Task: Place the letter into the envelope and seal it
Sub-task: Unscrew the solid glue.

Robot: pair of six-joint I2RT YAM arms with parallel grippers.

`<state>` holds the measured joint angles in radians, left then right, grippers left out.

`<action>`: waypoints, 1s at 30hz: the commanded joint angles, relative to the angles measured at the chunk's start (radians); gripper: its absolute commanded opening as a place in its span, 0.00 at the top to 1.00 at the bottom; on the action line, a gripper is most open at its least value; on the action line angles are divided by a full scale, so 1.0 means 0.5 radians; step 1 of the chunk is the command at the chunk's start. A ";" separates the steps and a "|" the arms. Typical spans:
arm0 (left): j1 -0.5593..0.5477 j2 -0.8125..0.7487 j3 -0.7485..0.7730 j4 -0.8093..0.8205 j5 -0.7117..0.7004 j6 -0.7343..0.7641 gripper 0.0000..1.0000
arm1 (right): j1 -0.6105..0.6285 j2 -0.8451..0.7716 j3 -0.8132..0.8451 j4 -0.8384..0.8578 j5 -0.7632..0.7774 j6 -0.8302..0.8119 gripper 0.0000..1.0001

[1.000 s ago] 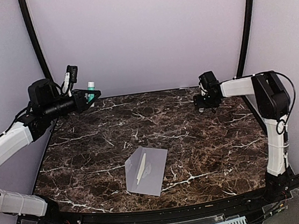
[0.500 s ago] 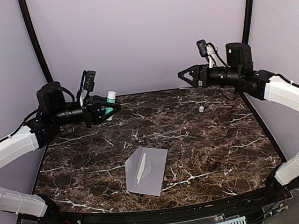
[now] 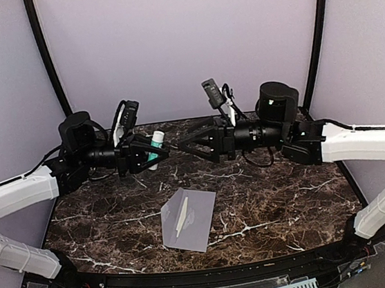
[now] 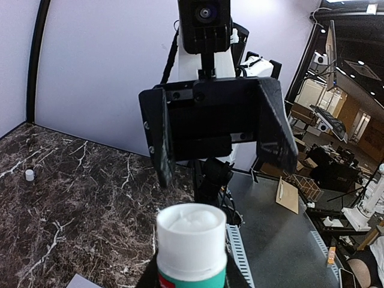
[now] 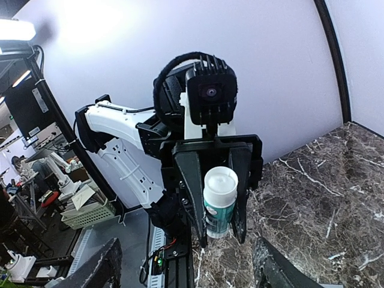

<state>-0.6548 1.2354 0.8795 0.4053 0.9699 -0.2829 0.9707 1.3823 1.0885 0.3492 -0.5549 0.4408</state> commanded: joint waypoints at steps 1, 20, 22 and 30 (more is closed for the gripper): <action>-0.037 -0.007 -0.026 0.118 0.068 -0.026 0.93 | 0.106 0.137 0.107 0.204 0.074 0.027 0.37; -0.095 0.021 -0.017 0.114 0.088 -0.033 0.93 | 0.160 0.288 0.228 0.341 0.075 0.063 0.64; -0.095 0.025 -0.016 0.113 0.090 -0.033 0.93 | 0.164 0.316 0.253 0.318 0.042 0.058 0.64; -0.099 0.043 -0.016 0.128 0.105 -0.049 0.93 | 0.196 0.405 0.359 0.241 -0.052 0.034 0.72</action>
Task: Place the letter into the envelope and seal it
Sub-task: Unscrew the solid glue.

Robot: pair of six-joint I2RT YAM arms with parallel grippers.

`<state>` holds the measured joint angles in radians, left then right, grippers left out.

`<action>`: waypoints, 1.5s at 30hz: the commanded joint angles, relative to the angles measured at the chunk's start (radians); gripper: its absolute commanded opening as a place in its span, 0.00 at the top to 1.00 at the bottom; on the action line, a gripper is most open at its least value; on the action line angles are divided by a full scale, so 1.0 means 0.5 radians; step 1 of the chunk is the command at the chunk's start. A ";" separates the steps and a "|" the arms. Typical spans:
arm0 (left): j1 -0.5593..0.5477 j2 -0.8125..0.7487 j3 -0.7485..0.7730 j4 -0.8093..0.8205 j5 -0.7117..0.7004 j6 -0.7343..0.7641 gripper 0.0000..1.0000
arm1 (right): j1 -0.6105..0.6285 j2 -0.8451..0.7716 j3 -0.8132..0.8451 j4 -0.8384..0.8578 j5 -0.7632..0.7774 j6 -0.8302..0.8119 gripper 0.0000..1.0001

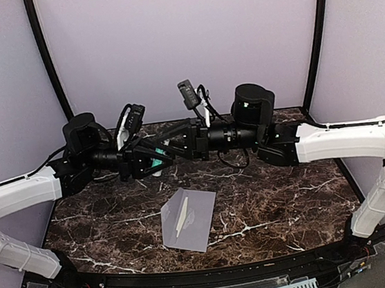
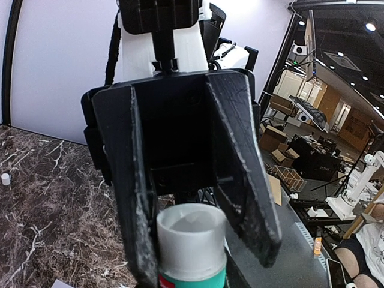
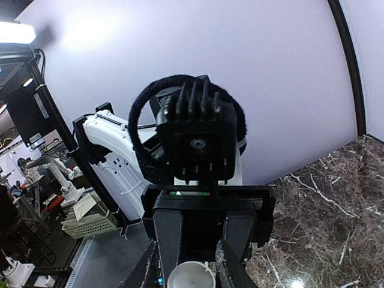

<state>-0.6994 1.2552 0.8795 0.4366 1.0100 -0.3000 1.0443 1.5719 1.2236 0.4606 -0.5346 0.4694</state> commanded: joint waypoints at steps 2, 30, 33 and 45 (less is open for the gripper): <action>-0.009 0.008 -0.016 0.073 0.031 -0.024 0.93 | 0.052 0.034 0.107 0.005 -0.089 -0.023 0.79; -0.009 0.022 0.033 -0.065 -0.023 0.026 0.49 | -0.047 -0.248 0.143 -0.494 0.288 -0.159 0.98; -0.009 0.028 0.028 -0.036 -0.005 0.004 0.51 | -0.047 -0.236 0.161 -0.520 0.229 -0.162 0.98; -0.017 0.040 0.026 -0.029 0.006 0.005 0.65 | -0.048 -0.167 0.243 -0.564 0.153 -0.150 0.99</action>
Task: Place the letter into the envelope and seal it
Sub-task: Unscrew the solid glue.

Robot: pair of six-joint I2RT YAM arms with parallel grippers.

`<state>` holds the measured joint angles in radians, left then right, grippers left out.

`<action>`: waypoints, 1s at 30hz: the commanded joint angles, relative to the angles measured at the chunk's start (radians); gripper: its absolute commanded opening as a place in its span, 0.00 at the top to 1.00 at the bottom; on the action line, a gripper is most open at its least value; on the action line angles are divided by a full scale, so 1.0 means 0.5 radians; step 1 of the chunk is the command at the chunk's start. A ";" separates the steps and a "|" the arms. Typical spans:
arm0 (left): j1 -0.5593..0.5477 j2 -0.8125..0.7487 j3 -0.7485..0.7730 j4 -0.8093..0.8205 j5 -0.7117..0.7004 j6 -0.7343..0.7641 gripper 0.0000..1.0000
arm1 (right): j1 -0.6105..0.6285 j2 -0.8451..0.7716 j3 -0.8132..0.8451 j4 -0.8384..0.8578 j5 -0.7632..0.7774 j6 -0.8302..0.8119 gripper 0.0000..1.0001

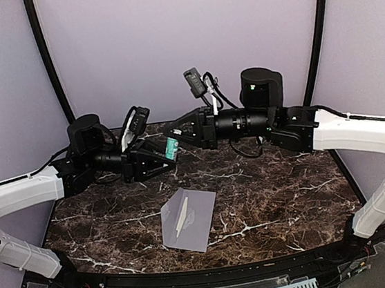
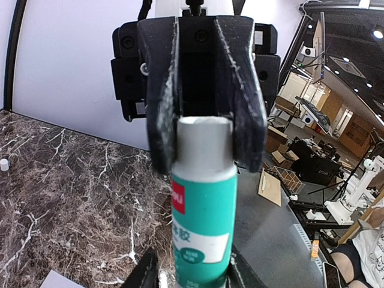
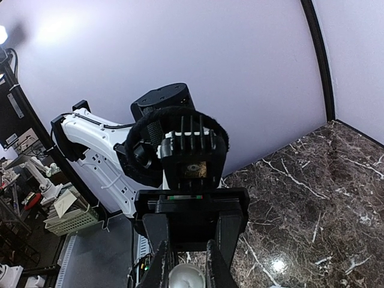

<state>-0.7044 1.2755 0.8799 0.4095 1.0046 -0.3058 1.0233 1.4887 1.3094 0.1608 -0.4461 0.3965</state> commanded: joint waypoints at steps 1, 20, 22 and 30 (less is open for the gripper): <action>-0.009 0.001 0.028 0.017 0.014 0.019 0.66 | -0.005 -0.001 0.074 0.033 -0.025 -0.008 0.99; -0.013 0.006 -0.034 0.320 0.162 -0.209 1.00 | 0.029 0.002 -0.175 0.428 -0.222 0.197 0.58; -0.015 0.005 -0.033 0.319 0.160 -0.211 1.00 | 0.033 0.000 -0.184 0.452 -0.215 0.208 0.73; -0.019 -0.037 -0.003 0.021 -0.143 0.020 1.00 | 0.069 0.010 -0.129 0.314 0.065 0.161 0.99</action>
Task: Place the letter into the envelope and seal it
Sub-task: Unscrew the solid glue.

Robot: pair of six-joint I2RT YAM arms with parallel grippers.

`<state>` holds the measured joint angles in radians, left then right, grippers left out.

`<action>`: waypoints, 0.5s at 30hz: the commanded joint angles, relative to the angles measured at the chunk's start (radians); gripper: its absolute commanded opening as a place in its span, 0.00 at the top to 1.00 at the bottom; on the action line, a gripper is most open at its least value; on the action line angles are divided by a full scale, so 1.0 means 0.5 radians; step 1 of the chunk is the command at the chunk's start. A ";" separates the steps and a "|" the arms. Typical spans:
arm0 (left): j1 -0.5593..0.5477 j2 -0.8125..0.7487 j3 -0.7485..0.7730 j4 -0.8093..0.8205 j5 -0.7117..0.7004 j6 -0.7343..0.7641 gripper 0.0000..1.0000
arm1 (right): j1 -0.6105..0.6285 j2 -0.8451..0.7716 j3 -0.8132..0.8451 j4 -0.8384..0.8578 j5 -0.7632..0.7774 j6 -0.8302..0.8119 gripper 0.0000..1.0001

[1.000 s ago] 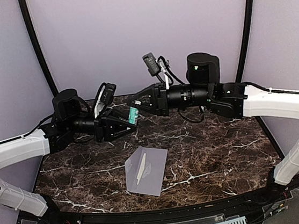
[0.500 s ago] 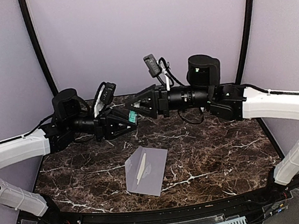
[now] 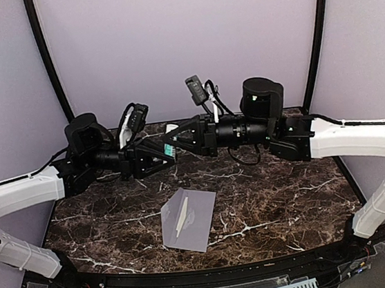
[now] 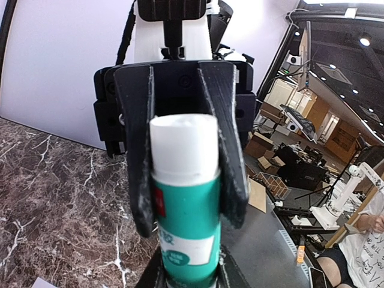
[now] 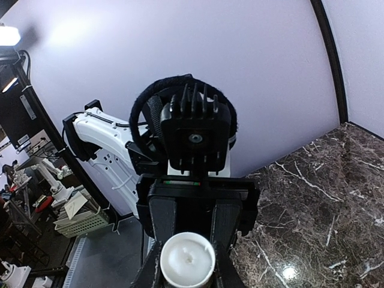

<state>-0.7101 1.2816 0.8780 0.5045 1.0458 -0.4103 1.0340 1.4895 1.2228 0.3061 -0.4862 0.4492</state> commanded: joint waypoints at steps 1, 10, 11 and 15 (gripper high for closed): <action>-0.010 -0.074 0.009 -0.210 -0.279 0.298 1.00 | 0.054 0.013 0.055 -0.006 0.214 0.053 0.99; -0.119 -0.173 0.044 -0.618 -1.158 0.595 1.00 | 0.186 0.207 0.326 -0.435 1.029 0.047 1.00; -0.125 -0.170 0.049 -0.656 -1.255 0.597 1.00 | 0.201 0.241 0.364 -0.482 1.128 0.052 1.00; -0.141 -0.157 0.065 -0.729 -1.480 0.597 1.00 | 0.259 0.354 0.483 -0.582 1.407 0.094 1.00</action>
<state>-0.7540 1.1984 0.8818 0.2008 0.5041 -0.1940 1.1130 1.6115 1.3964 0.0669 0.0280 0.4316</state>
